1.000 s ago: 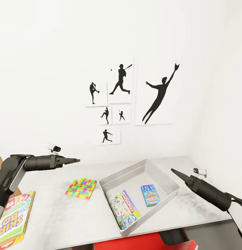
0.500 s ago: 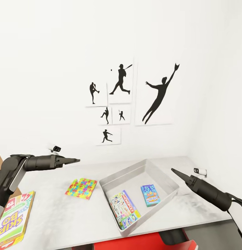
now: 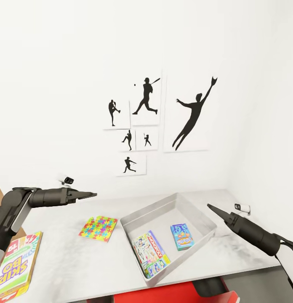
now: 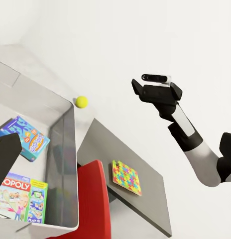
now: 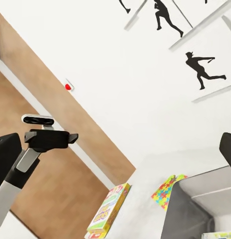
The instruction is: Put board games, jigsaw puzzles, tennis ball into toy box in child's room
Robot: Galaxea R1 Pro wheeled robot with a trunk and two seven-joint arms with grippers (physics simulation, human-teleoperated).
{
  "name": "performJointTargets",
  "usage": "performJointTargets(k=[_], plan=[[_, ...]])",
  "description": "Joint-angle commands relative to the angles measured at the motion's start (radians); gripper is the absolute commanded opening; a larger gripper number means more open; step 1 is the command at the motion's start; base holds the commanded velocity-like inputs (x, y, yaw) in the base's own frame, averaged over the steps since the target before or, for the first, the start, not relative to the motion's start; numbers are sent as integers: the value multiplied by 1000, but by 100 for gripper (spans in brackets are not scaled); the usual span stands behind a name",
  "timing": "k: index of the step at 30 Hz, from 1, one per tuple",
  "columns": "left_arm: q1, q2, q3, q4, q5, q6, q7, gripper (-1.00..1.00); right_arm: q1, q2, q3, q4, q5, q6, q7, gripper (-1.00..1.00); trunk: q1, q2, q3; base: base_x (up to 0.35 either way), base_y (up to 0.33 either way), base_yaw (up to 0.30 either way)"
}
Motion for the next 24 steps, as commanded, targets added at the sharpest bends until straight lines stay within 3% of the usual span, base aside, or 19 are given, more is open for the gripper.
performJointTargets(k=[1, 12, 24], plan=[[-1, 1, -2, 0, 2, 11, -3, 100, -1, 0, 0, 0, -5, 7, 0, 100, 1, -2, -2, 0, 0, 0], [0, 2, -2, 0, 1, 11, -3, 100, -1, 6, 0, 1, -6, 6, 3, 100, 1, -2, 6, -60, 0, 0], [0, 1, -2, 0, 1, 11, -3, 100, -1, 8, -1, -2, -6, 6, 2, 100, 1, -2, 24, -207, 72, 5]])
